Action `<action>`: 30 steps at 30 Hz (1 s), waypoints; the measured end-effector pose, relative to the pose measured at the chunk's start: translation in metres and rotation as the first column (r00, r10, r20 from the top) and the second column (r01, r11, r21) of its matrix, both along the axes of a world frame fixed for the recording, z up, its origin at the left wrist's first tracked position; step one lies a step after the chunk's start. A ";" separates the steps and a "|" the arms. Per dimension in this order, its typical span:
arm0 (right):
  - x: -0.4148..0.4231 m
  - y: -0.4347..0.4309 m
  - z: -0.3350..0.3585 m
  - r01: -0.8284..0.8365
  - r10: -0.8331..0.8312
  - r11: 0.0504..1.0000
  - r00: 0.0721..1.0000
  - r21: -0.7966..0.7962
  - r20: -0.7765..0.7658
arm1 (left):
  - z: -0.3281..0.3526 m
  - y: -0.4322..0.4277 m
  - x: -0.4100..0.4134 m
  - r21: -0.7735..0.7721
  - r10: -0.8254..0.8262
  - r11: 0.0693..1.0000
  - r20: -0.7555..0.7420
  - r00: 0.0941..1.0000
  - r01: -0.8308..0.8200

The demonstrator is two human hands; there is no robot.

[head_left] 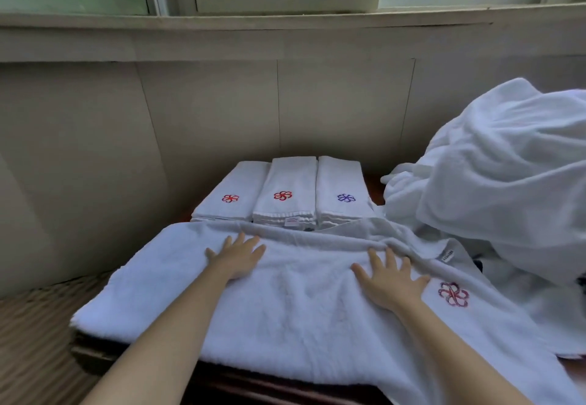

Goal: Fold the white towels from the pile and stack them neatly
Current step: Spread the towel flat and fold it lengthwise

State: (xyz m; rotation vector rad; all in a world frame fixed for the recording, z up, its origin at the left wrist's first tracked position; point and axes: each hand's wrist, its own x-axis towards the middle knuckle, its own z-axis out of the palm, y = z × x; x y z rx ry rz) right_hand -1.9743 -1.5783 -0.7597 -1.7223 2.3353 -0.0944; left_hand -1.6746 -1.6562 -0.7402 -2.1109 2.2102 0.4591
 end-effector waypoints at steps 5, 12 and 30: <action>-0.007 0.013 0.017 -0.116 0.121 0.991 0.988 -0.062 0.098 | 0.016 0.026 0.019 -0.178 -0.107 0.982 -0.298 0.949 0.054; 0.029 0.103 0.036 -0.291 0.296 0.850 0.953 -0.440 -0.057 | 0.004 0.169 0.017 -0.731 -0.492 0.621 -0.084 0.866 0.282; -0.014 0.151 0.033 -0.493 0.529 0.835 0.842 -0.246 0.107 | -0.016 0.178 -0.067 -0.640 -0.420 0.715 -0.072 0.904 0.281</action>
